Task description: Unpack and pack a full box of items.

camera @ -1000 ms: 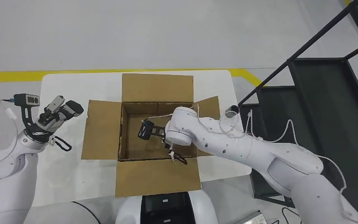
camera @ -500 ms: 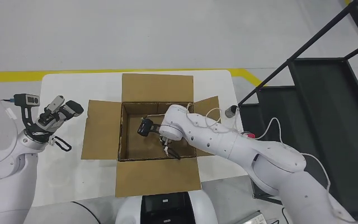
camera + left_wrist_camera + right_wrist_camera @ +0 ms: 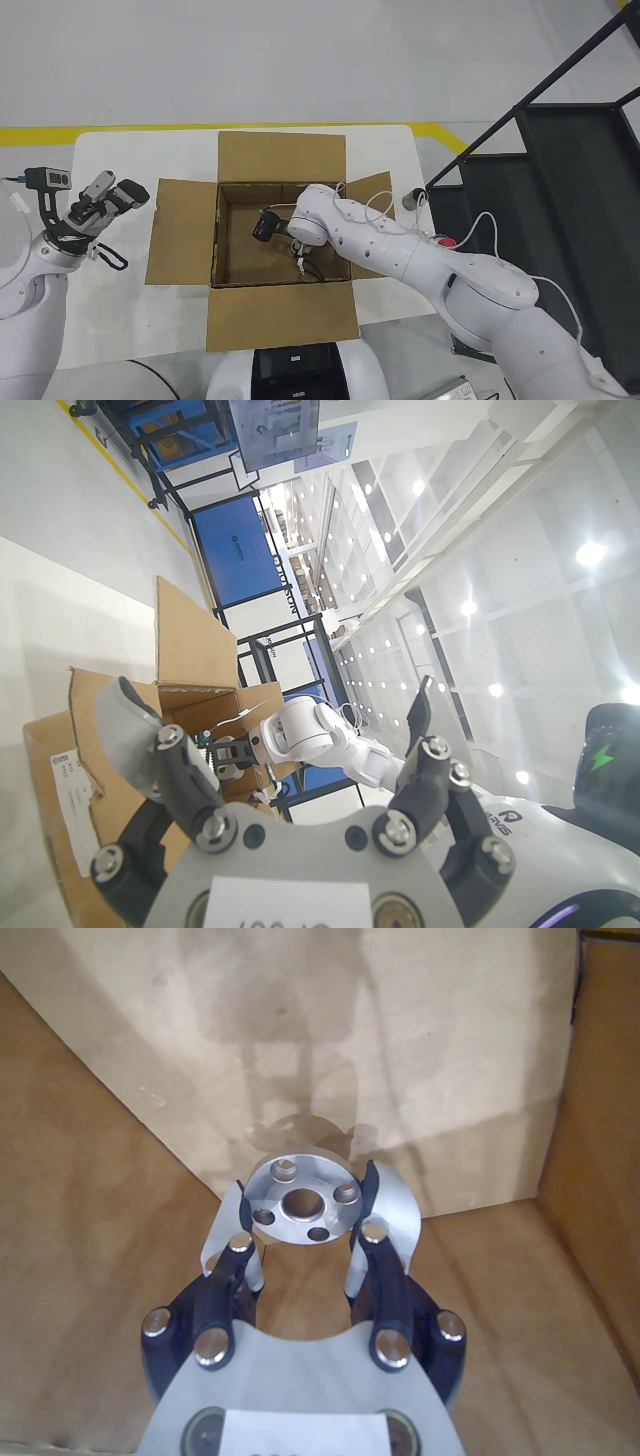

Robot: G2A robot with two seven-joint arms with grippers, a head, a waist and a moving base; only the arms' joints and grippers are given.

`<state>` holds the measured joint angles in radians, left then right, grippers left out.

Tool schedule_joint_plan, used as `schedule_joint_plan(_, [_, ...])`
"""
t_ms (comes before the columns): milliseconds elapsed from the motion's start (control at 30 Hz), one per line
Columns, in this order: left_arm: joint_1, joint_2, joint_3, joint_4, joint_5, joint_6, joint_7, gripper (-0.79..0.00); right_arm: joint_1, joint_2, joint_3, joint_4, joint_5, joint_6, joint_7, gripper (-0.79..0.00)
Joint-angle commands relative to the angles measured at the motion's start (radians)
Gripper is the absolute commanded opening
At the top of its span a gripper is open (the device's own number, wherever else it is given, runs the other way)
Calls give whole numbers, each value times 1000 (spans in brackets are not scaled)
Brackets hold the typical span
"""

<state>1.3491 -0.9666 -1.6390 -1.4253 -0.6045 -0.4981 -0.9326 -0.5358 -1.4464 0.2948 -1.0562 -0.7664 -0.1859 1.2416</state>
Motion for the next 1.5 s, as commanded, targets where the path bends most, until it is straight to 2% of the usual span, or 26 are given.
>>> schedule_joint_plan(0, [0,0,0,0,0,0,0,0,-1,-2,5,4,-2,-2,3,0])
schedule_joint_plan(133, [0,0,0,0,0,0,0,0,0,-1,22,-13,-13,-2,13,0])
schedule_joint_plan(233, [0,0,0,0,0,0,0,0,-4,16,47,-71,-32,5,37,0])
schedule_joint_plan(333, [0,0,0,0,0,0,0,0,-24,51,97,-178,-45,9,70,0])
schedule_joint_plan(433, [0,0,0,0,0,0,0,0,-75,109,193,-328,-52,11,102,0])
schedule_joint_plan(533, [0,0,0,0,0,0,0,0,-171,179,327,-516,-58,-13,139,0])
schedule_joint_plan(667, [0,0,0,0,0,0,0,0,-375,270,579,-770,7,-139,111,0])
schedule_joint_plan(867, [0,0,0,0,0,0,0,0,-685,352,936,-1051,60,-304,4,0])
schedule_joint_plan(1000, [0,0,0,0,0,0,0,0,-862,377,1109,-1162,49,-360,-93,0])
schedule_joint_plan(1100, [0,0,0,0,0,0,0,0,-956,387,1195,-1173,107,-467,-208,0])
schedule_joint_plan(1467, [0,0,0,0,0,0,0,0,-956,387,1195,-1173,107,-467,-208,0])
